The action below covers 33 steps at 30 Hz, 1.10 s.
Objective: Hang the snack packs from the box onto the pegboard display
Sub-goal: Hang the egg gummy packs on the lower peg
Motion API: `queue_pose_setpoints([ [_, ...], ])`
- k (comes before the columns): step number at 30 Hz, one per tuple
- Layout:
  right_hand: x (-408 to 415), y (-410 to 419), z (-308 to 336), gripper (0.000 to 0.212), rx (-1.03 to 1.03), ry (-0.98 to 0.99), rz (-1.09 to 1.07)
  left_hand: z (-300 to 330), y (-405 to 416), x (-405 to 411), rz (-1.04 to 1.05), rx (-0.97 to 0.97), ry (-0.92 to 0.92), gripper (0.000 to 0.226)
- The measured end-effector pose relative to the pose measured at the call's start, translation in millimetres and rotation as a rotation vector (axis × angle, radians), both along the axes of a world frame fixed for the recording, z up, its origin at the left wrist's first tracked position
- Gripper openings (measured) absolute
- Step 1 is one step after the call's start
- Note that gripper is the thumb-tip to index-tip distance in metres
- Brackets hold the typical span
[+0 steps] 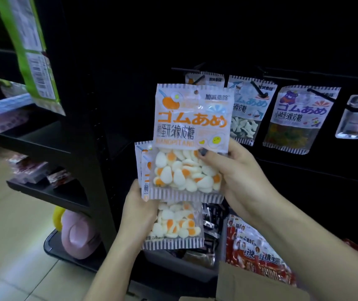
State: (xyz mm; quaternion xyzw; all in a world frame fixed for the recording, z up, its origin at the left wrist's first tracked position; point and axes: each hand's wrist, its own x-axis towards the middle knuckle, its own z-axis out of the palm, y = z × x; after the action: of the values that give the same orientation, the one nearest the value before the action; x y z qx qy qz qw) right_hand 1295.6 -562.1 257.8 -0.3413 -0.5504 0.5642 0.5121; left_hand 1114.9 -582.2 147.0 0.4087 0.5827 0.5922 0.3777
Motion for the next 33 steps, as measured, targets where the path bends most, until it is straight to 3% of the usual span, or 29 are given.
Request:
queue_pose_setpoints([
  [8,-25,19,5,0.027,-0.081,0.038,-0.032,-3,-1,2,-0.013,0.018,0.018,0.008],
  [19,-32,37,-2,0.026,-0.122,0.052,-0.064,-19,7,-4,-0.102,-0.042,0.066,0.021],
  [33,-24,168,-16,0.025,-0.090,-0.065,-0.274,-38,26,-22,-0.152,-0.170,0.096,0.024],
])
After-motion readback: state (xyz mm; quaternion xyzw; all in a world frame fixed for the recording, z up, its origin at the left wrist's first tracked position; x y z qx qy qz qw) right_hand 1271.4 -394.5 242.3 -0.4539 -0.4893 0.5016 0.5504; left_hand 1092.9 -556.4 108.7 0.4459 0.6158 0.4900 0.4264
